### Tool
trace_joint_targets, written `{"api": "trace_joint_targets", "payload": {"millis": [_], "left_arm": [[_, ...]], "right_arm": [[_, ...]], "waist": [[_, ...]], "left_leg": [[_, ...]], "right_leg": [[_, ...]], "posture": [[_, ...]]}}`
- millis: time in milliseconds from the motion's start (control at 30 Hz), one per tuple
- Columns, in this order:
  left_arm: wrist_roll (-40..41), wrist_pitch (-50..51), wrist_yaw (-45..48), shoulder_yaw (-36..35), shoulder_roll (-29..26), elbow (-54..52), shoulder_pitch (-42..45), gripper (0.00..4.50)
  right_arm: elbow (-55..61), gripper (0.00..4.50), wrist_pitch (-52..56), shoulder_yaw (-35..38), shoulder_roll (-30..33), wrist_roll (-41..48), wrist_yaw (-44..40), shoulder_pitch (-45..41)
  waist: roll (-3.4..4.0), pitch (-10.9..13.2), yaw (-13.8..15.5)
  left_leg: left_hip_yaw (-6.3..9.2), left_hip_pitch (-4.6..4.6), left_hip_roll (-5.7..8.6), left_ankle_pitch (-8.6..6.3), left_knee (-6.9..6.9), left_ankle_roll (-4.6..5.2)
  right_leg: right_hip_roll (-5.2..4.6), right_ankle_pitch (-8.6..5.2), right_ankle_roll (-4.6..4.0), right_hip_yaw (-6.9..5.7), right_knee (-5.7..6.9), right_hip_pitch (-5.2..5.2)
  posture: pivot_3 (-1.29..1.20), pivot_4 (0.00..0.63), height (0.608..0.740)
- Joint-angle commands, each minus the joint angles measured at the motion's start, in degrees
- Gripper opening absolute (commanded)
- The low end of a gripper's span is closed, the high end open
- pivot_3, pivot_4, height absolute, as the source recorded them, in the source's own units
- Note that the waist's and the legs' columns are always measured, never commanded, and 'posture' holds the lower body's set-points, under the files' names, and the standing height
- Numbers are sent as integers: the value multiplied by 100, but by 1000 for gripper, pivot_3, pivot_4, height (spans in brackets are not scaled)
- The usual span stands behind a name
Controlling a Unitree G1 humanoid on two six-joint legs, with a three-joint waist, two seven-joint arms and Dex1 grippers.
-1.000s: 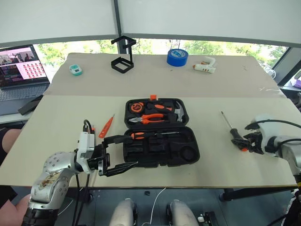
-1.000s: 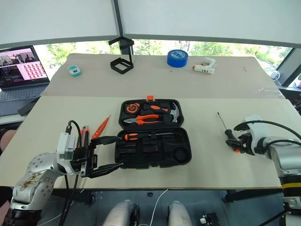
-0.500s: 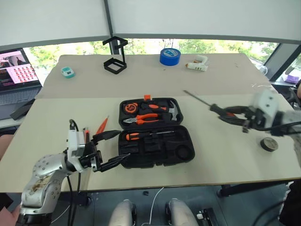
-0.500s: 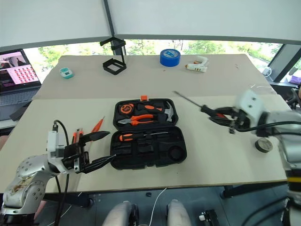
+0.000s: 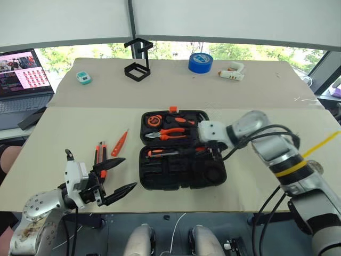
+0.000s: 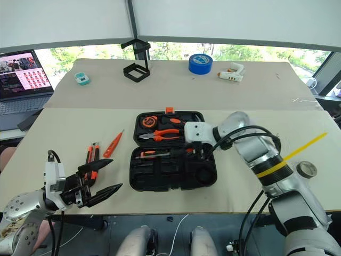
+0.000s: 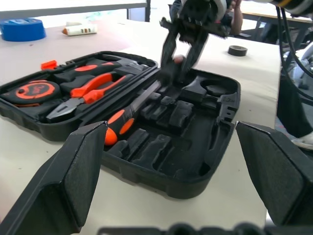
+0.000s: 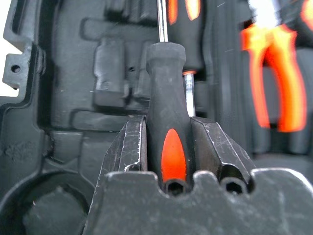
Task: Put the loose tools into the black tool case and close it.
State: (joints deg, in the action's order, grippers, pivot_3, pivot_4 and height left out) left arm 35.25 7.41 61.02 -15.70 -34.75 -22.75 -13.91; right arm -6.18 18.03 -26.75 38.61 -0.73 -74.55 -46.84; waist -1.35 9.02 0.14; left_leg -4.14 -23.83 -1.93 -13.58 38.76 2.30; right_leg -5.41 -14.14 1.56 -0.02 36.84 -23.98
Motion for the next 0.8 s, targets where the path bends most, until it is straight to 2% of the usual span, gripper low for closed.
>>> {"api": "trace_joint_targets", "payload": {"millis": [33,600,767,800], "left_arm": [[51,-111,-146,-117,36,-304,-70,4500],[-27,-92,-282,32,14,-300,31,4500],[-70,-94,-281,109,14,-249,123,4500],[-77,-96,-274,116,11,-231,144,4500]], "right_arm": [[110,994,69,68,84,-130,-19,2],[162,994,82,101,383,-417,-222,235],[132,994,342,103,235,-439,-116,214],[168,1494,281,120,232,-426,-129,217]], "waist": [[0,0,-7],[0,0,-48],[-1,0,-46],[0,0,-46]], "left_leg": [[-1,0,-1,0,0,0],[-12,1,-3,0,-1,0],[-12,1,-3,0,0,0],[-11,1,-3,0,0,0]], "right_leg": [[1,0,0,0,2,-2],[15,0,1,4,5,-7],[15,0,1,4,5,-6],[16,0,1,4,5,-5]], "posture": [[0,150,740],[0,150,740],[0,150,740],[0,150,740]]}}
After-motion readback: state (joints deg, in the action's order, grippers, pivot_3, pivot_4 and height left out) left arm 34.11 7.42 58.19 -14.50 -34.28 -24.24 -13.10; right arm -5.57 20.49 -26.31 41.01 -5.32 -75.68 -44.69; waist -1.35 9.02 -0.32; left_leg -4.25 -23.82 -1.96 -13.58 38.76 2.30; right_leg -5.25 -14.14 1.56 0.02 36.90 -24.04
